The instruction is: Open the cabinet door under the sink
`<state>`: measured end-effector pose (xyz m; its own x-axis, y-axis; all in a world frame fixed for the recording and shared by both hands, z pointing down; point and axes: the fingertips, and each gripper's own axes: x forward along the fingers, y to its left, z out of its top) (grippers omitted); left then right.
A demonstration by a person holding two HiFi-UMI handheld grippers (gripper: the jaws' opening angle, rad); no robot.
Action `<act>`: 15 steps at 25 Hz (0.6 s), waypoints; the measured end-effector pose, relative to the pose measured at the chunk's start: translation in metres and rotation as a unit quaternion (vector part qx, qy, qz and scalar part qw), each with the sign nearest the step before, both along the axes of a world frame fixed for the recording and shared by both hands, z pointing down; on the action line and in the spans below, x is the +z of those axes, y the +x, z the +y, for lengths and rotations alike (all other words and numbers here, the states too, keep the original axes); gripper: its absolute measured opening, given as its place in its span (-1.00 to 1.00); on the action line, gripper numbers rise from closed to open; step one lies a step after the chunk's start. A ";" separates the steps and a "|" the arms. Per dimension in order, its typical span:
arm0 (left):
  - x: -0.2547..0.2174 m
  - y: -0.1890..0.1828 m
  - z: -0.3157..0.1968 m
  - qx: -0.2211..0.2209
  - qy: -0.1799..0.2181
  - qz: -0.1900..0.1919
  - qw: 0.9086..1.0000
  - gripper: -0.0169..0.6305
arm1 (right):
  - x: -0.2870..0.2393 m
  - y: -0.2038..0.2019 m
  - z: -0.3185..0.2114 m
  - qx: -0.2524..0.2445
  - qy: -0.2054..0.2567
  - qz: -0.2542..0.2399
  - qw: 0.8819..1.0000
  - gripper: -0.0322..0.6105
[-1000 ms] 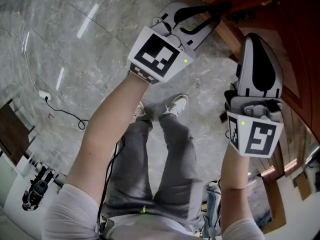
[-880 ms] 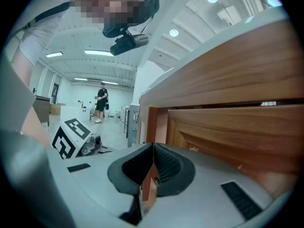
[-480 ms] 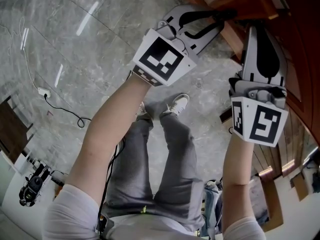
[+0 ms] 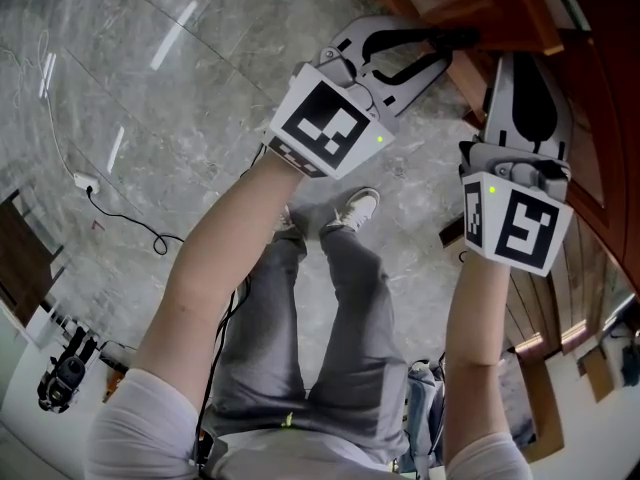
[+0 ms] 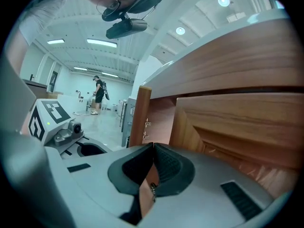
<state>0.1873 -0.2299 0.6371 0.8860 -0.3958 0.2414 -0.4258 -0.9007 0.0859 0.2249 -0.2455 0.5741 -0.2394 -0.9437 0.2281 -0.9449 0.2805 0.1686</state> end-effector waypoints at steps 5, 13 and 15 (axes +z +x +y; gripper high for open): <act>0.001 -0.007 -0.001 0.001 -0.003 0.005 1.000 -0.67 | 0.003 -0.008 -0.002 -0.023 0.005 0.008 1.000 -0.80; 0.004 -0.041 0.002 -0.011 -0.007 0.010 1.000 -0.67 | 0.006 -0.043 0.003 -0.051 0.001 0.000 0.999 -0.80; 0.001 -0.044 0.003 -0.013 -0.004 0.008 1.000 -0.66 | 0.002 -0.045 0.003 -0.053 0.003 -0.005 0.999 -0.80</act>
